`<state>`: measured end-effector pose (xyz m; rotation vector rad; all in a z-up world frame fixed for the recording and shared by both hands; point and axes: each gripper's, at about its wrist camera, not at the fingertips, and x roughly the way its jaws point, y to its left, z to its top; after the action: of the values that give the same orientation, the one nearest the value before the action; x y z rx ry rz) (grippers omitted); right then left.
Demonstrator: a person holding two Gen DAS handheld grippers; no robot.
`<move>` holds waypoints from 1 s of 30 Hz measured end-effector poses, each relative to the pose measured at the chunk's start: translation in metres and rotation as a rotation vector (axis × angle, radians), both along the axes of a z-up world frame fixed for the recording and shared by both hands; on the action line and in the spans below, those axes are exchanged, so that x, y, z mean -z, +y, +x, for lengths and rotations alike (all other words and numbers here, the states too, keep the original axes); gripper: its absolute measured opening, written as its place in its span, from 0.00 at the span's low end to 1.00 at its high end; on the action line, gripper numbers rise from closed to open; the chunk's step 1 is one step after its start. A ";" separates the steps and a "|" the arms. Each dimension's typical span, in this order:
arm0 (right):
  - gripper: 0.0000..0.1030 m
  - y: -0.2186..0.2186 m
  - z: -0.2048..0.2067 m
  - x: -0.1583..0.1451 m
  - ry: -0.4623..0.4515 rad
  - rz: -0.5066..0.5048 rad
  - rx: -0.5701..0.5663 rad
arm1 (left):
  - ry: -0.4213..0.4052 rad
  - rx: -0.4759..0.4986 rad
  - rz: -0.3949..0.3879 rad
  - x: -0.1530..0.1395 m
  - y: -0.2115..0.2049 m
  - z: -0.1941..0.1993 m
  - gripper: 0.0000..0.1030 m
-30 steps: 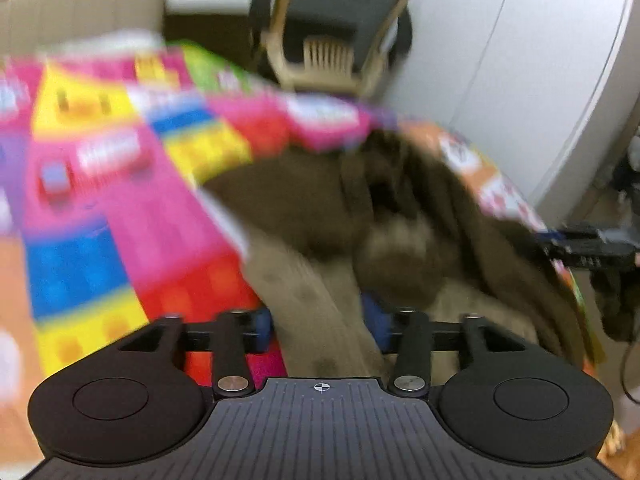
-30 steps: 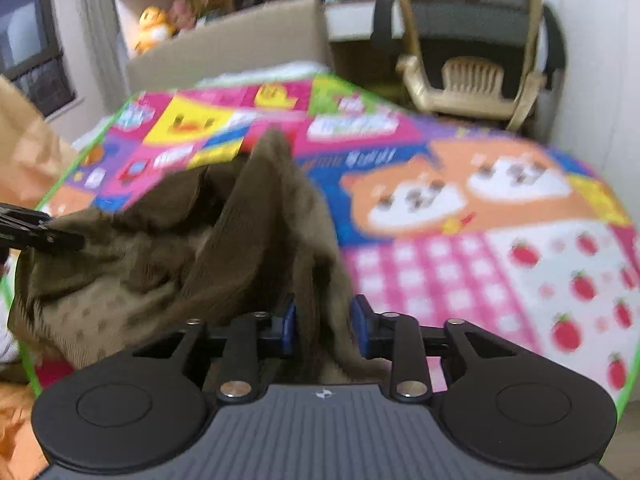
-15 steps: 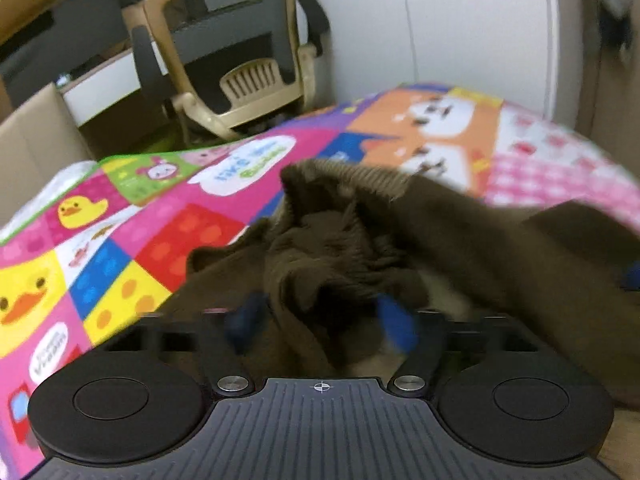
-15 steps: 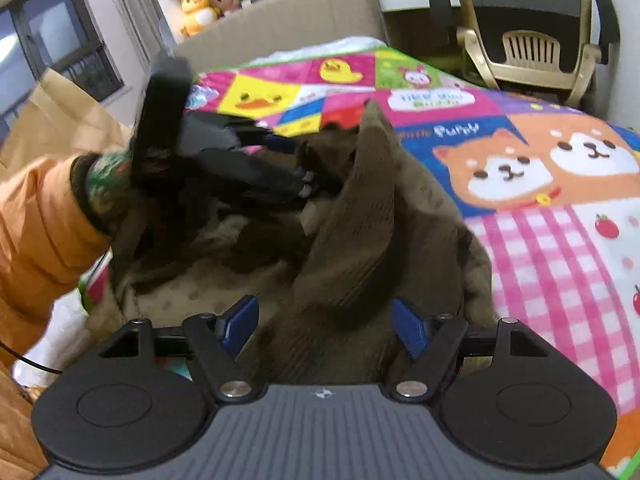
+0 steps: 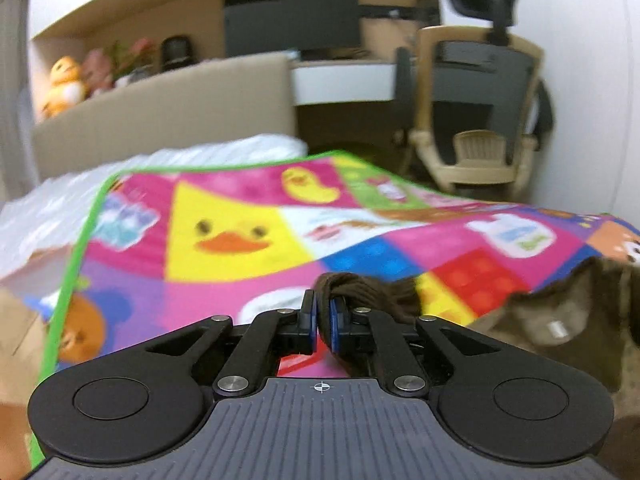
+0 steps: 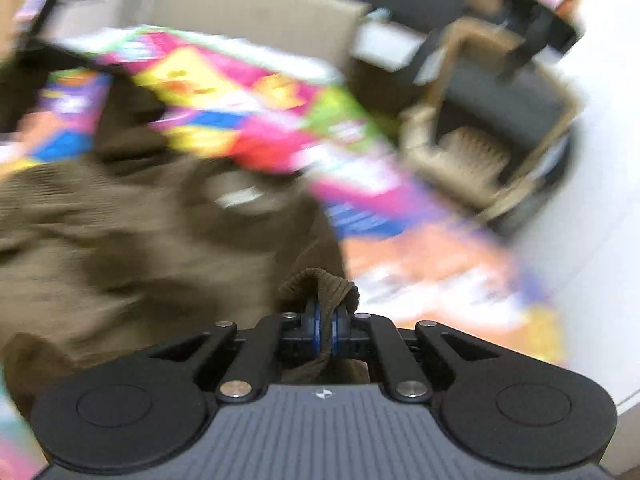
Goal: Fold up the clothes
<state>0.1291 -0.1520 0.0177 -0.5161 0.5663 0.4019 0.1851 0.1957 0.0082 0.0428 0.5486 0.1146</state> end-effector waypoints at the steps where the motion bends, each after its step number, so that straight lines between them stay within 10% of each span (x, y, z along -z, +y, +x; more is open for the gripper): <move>1: 0.04 -0.003 0.015 -0.003 -0.061 -0.038 0.043 | 0.006 -0.027 -0.012 0.002 0.012 -0.001 0.07; 8: 0.04 -0.012 0.098 0.033 -0.150 -0.112 0.172 | 0.012 -0.147 -0.090 0.022 0.058 -0.006 0.07; 14: 0.06 -0.021 0.137 0.072 -0.022 -0.056 0.250 | 0.008 -0.204 -0.111 0.029 0.066 0.009 0.08; 19: 0.41 -0.066 0.132 0.059 0.030 0.129 0.344 | 0.032 -0.223 -0.135 0.032 0.068 0.007 0.15; 21: 0.56 -0.085 0.125 0.048 0.036 0.214 0.379 | 0.032 -0.218 -0.193 0.025 0.072 -0.003 0.25; 23: 0.63 -0.093 0.100 0.035 -0.026 0.200 0.358 | 0.028 -0.199 -0.252 0.018 0.073 -0.022 0.57; 30: 0.82 -0.082 -0.034 0.019 -0.081 0.100 0.105 | 0.032 0.028 -0.240 -0.001 0.019 -0.102 0.85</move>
<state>0.0951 -0.2342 -0.0015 -0.4031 0.4899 0.3068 0.0832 0.2152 0.0091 -0.1820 0.5903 0.0201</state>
